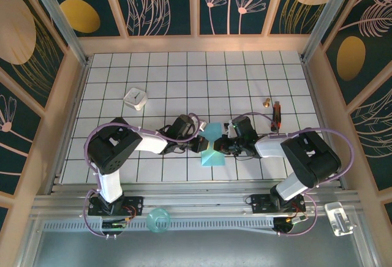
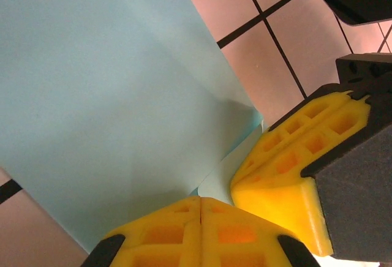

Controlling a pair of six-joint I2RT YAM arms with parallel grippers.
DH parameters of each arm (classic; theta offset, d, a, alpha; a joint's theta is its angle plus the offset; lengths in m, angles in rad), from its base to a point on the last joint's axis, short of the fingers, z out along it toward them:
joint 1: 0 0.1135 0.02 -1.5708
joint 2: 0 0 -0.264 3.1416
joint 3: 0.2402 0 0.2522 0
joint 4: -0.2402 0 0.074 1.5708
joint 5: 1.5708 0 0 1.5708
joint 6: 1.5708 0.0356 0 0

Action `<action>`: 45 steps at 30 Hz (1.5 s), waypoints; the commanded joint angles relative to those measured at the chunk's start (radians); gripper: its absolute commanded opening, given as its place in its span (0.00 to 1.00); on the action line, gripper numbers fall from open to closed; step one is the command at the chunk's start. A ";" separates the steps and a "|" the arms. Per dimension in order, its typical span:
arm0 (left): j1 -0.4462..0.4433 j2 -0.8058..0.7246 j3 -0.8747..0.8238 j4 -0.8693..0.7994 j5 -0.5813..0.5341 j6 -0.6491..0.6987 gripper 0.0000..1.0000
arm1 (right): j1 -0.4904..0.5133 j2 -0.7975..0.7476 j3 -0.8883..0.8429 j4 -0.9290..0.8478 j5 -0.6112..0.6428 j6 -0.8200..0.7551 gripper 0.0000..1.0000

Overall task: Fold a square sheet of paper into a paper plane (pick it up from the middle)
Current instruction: Fold the triangle a second time at the center of the table.

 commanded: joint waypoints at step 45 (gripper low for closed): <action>-0.136 -0.074 -0.063 -0.086 -0.093 -0.168 0.01 | -0.001 0.014 0.033 -0.108 0.043 -0.014 0.02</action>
